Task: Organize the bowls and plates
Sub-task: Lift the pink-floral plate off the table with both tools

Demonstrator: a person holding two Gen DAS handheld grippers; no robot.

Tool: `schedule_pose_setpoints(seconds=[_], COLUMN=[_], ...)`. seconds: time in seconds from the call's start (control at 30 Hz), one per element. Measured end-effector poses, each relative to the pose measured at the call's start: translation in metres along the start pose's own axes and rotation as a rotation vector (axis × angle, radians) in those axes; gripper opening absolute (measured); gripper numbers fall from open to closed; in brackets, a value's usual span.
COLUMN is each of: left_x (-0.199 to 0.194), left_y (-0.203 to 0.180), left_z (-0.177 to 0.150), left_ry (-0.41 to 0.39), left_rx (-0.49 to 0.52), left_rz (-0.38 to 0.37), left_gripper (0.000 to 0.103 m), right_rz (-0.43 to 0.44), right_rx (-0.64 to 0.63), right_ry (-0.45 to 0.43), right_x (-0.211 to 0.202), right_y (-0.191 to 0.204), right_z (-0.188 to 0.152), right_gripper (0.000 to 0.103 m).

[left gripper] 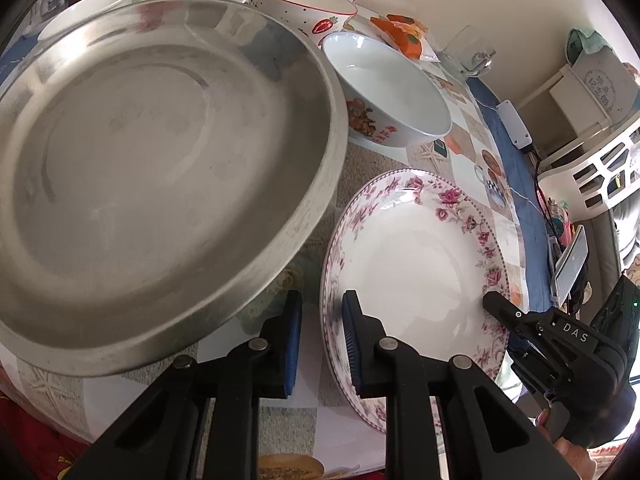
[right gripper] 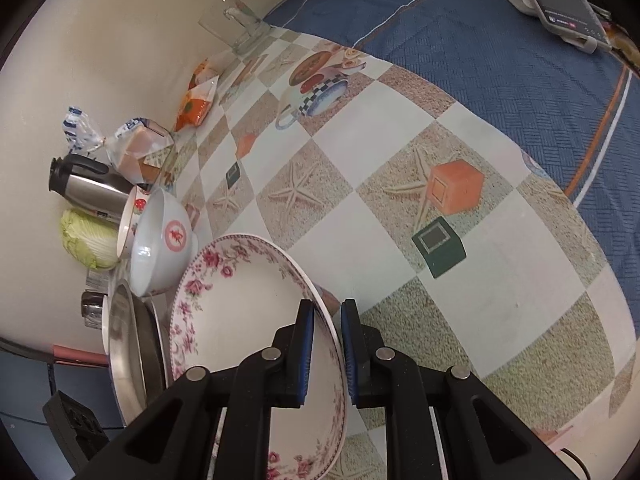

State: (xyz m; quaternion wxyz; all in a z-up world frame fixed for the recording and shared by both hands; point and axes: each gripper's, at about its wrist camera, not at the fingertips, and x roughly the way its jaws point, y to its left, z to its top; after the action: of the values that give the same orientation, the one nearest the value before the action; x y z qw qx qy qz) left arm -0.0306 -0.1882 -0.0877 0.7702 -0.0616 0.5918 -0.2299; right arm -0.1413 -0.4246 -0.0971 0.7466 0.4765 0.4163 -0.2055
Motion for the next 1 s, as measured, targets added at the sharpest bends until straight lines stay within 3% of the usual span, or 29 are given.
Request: schedule_pose_setpoints(seconds=[0.27,0.63,1.0], left_x=[0.005,0.009,0.004], left_y=[-0.007,-0.017,-0.026], left_z=[0.002,0.004,0.004], left_ry=[-0.027,-0.050,-0.074], left_rx=[0.042,0.123,0.185], left_rz=[0.009,0.028,0.013], left_gripper=[0.021,0.019,0.018], right_rz=[0.004,-0.079,-0.122], right_rx=[-0.015,-0.132,-0.152], right_ry=[-0.013,-0.040,-0.075], right_x=[0.001,0.001,-0.010], right_y=[0.001,0.016,0.018], right_z=[0.001,-0.001,-0.002], right_gripper=[0.016,0.017,0.016])
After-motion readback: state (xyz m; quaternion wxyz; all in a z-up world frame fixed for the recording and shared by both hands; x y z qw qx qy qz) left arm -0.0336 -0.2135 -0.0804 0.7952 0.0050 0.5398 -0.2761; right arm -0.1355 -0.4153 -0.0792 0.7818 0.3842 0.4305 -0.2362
